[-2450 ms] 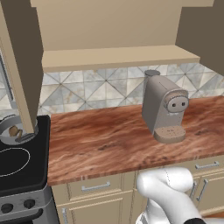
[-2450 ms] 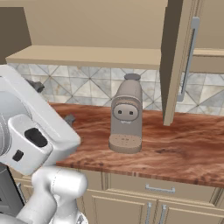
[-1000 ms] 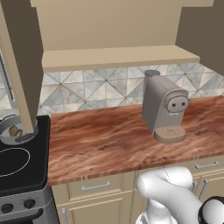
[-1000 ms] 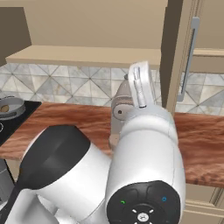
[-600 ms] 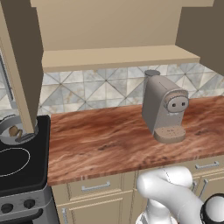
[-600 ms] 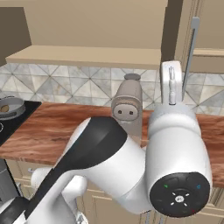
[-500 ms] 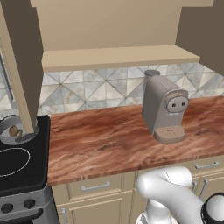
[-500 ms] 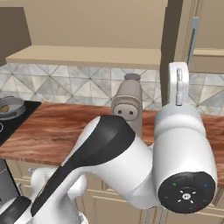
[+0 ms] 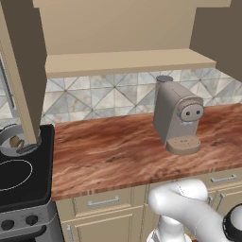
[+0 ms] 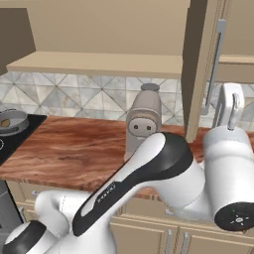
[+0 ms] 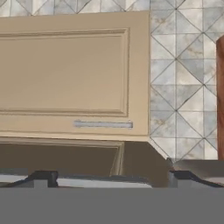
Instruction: Open the cabinet and move the ladle to the pot. Then close the cabinet.
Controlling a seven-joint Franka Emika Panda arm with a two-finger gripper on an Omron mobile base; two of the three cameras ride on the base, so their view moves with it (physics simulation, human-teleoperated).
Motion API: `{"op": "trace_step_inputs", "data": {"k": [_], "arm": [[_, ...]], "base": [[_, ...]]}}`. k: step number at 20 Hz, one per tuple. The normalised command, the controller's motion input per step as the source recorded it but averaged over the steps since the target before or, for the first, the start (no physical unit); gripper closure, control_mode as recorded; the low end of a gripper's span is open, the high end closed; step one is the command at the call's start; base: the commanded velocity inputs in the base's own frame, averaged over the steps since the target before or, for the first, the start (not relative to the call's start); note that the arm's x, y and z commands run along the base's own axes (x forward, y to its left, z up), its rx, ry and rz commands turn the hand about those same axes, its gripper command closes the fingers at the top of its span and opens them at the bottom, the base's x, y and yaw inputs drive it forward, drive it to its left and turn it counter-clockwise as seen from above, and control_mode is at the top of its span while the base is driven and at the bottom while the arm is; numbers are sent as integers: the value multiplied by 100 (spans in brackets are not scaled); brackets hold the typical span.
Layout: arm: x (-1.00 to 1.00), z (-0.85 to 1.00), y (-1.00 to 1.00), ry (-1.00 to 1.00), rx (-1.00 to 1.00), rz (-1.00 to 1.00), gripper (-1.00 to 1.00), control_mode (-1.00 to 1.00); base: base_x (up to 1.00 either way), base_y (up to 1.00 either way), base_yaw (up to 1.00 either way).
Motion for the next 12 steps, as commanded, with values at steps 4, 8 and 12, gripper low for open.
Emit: {"op": "trace_step_inputs", "data": {"k": [4, 8, 12], "arm": [[72, -8, -2, -4, 0, 0, -100, -100], [61, -11, -39, -7, 1, 0, -100, -100], [61, -16, -17, -6, 3, 3, -100, -100]], "base": [[0, 0, 0], [0, 0, 0], [0, 0, 0]]}}
